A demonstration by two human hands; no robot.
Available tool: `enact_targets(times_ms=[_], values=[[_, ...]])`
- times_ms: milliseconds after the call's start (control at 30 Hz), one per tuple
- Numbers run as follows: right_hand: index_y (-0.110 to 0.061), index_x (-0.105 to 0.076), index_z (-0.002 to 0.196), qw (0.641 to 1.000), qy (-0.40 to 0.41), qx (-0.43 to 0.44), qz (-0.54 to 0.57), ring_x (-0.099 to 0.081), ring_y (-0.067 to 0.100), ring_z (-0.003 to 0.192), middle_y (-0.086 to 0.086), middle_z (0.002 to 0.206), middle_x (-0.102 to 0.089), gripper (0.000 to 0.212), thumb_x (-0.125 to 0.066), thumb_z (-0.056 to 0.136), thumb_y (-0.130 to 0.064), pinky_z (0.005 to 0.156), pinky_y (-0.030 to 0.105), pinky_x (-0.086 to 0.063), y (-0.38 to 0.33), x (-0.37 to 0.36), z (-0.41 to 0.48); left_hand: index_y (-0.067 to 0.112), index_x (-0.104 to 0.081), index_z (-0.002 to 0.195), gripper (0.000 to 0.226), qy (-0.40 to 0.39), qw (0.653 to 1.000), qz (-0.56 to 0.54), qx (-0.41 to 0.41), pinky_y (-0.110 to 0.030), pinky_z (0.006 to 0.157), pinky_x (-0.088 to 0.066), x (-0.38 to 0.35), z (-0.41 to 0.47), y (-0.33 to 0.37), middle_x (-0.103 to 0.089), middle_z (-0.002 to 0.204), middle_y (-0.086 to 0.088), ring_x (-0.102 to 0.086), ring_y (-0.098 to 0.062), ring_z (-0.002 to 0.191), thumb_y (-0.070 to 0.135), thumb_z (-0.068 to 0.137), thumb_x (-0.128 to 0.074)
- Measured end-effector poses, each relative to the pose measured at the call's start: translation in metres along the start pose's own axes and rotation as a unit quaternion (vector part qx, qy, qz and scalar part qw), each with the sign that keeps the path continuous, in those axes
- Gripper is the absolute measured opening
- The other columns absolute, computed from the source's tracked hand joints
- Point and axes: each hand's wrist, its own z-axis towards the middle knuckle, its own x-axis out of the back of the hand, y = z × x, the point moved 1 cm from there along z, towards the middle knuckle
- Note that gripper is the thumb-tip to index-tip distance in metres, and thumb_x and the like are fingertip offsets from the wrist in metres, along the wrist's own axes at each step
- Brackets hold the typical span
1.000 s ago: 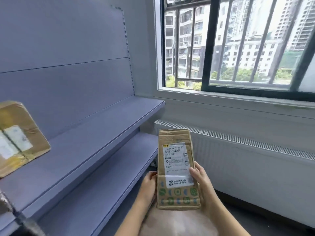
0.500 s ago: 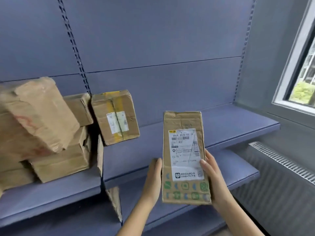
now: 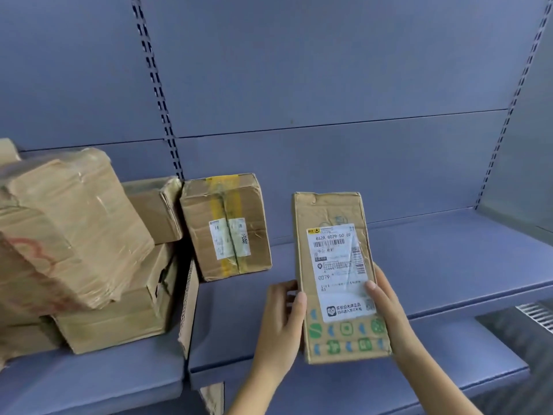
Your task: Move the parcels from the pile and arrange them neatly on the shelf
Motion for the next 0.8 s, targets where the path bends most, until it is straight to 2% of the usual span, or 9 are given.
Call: enact_targets(times_ms=[100, 167, 267, 400, 567, 633, 700, 800], values=[[-0.03, -0.038, 0.144, 1.0, 0.001, 0.024, -0.016, -0.059, 0.026, 0.122, 0.002, 0.14, -0.055, 0.064, -0.053, 0.082, -0.029, 0.096, 0.046, -0.051, 0.004, 0.0, 0.013, 0.035, -0.053, 0.11, 0.045, 0.025, 1.0, 0.006, -0.013, -0.005, 0.079, -0.041, -0.003, 0.011, 0.0, -0.052, 0.111, 0.011, -0.055, 0.007, 0.1, 0.066, 0.082, -0.037], [-0.031, -0.033, 0.147, 0.998, -0.004, 0.037, -0.041, -0.055, 0.021, 0.126, -0.003, 0.145, -0.05, 0.068, -0.054, 0.082, -0.028, 0.102, 0.047, -0.048, 0.008, -0.003, 0.022, 0.038, -0.05, 0.113, 0.041, 0.042, 0.998, 0.024, -0.026, -0.002, 0.081, -0.038, -0.001, 0.017, -0.003, -0.05, 0.111, 0.019, -0.053, 0.011, 0.104, 0.063, 0.085, -0.034], [-0.029, -0.026, 0.15, 0.996, -0.031, 0.027, -0.078, -0.05, 0.019, 0.132, -0.005, 0.15, -0.043, 0.075, -0.057, 0.082, -0.03, 0.107, 0.048, -0.042, 0.015, -0.003, 0.035, 0.036, -0.048, 0.116, 0.042, 0.041, 0.997, 0.056, -0.033, -0.001, 0.084, -0.035, 0.003, 0.022, -0.016, -0.048, 0.115, 0.012, -0.049, 0.011, 0.108, 0.06, 0.086, -0.03], [-0.032, -0.027, 0.15, 0.99, -0.067, 0.034, -0.122, -0.053, 0.013, 0.128, -0.011, 0.144, -0.05, 0.083, -0.063, 0.076, -0.047, 0.099, 0.035, -0.05, 0.015, 0.005, 0.054, 0.038, -0.045, 0.119, 0.039, 0.052, 0.991, 0.115, -0.046, -0.001, 0.086, -0.033, 0.003, 0.033, -0.025, -0.045, 0.116, 0.011, -0.047, 0.01, 0.111, 0.058, 0.09, -0.027], [-0.036, -0.024, 0.151, 0.986, -0.085, 0.026, -0.144, -0.056, 0.005, 0.123, -0.019, 0.14, -0.052, 0.08, -0.061, 0.081, -0.047, 0.093, 0.021, -0.05, 0.024, 0.008, 0.075, 0.037, -0.04, 0.134, 0.049, 0.053, 0.981, 0.177, -0.058, 0.001, 0.091, -0.028, 0.002, 0.053, -0.038, -0.038, 0.131, 0.02, -0.037, 0.012, 0.123, 0.056, 0.093, -0.021], [-0.037, -0.026, 0.15, 0.983, -0.088, 0.012, -0.158, -0.055, 0.005, 0.124, -0.017, 0.14, -0.054, 0.071, -0.06, 0.089, -0.043, 0.099, 0.025, -0.047, 0.032, 0.01, 0.083, 0.028, -0.035, 0.142, 0.056, 0.047, 0.98, 0.191, -0.035, -0.003, 0.094, -0.032, 0.001, 0.059, -0.047, -0.036, 0.138, 0.015, -0.036, 0.009, 0.126, 0.057, 0.096, -0.021], [-0.037, -0.031, 0.148, 0.98, -0.092, 0.001, -0.177, -0.053, 0.005, 0.126, -0.014, 0.14, -0.054, 0.061, -0.058, 0.093, -0.04, 0.103, 0.03, -0.045, 0.04, 0.014, 0.091, 0.024, -0.033, 0.145, 0.053, 0.029, 0.975, 0.219, 0.005, -0.014, 0.098, -0.036, 0.0, 0.065, -0.055, -0.037, 0.142, 0.008, -0.038, 0.001, 0.129, 0.049, 0.098, -0.024], [-0.043, -0.033, 0.146, 0.975, -0.078, -0.002, -0.207, -0.054, 0.0, 0.123, -0.018, 0.14, -0.053, 0.054, -0.054, 0.096, -0.035, 0.103, 0.028, -0.046, 0.046, 0.014, 0.104, 0.027, -0.044, 0.136, 0.038, 0.035, 0.965, 0.256, 0.04, -0.021, 0.089, -0.04, 0.0, 0.081, -0.056, -0.05, 0.13, 0.011, -0.047, -0.006, 0.12, 0.036, 0.102, -0.03]])
